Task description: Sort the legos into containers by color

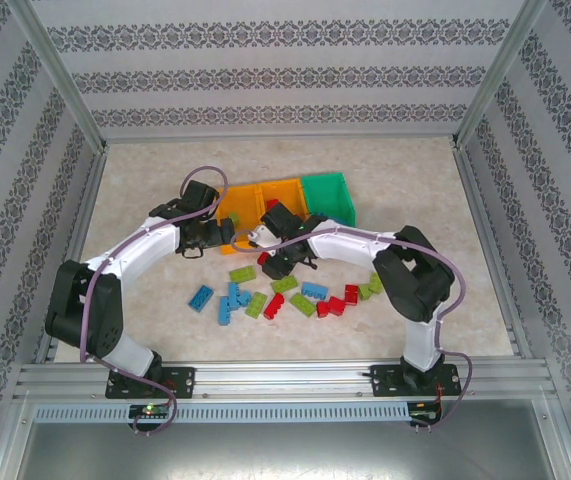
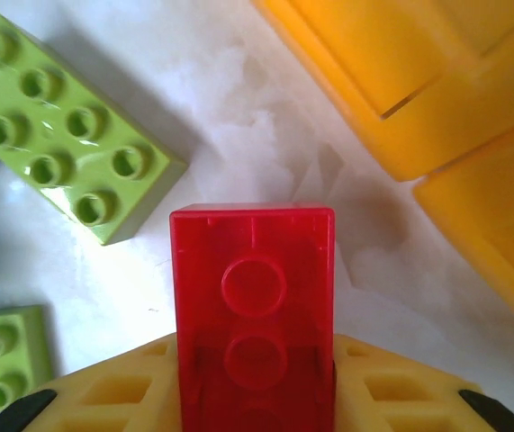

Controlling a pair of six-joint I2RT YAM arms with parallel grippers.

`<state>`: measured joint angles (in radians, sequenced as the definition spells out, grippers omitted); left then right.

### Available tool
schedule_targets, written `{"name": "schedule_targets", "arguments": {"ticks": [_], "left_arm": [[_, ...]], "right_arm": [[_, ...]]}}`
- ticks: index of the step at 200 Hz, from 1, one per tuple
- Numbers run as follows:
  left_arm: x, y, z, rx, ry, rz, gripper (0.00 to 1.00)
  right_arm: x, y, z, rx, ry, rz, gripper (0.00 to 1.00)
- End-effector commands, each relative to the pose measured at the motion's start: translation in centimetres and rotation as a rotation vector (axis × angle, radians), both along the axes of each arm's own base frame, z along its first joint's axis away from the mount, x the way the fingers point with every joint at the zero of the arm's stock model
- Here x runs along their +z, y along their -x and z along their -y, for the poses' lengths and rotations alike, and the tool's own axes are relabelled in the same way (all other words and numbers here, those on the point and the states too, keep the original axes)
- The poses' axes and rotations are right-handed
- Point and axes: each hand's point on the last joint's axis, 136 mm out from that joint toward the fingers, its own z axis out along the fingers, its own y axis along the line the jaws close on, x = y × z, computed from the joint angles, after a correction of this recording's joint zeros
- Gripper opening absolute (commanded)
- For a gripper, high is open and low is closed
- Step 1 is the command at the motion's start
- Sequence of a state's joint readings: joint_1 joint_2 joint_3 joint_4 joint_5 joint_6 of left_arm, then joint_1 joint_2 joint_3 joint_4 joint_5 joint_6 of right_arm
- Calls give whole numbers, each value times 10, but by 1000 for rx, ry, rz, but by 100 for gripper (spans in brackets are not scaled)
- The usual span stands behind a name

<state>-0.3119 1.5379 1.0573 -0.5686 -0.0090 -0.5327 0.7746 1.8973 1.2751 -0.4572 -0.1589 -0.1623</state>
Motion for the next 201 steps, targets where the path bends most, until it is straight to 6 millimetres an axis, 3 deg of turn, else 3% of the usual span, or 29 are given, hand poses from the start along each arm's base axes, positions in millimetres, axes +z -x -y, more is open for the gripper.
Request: {"name": "schedule_targets", "arguments": {"ticks": [1,44,82,140,174,201], "left_arm": [[6,1,-11,48,-6,20,99],[9,3,-14,54,-7,29,99],[8,9,-11,16,2,22,99],[3,20,-8,-56,8,27,100],[-5,35,-12,-72,-15,-23,100],[-14,54,-18,-56,-32,-71,100]], "right_arm": [[31,-6,-1,-37,-97,36,33],[67,-25,11,-152,-234,43,32],[80,-62,28,-373,-315,19,31],[68,-116,46,-694,-339,-83,33],[58,-129,39,-747,-327,-128,34],[47,-134,41,-780,-276,-146,44]]}}
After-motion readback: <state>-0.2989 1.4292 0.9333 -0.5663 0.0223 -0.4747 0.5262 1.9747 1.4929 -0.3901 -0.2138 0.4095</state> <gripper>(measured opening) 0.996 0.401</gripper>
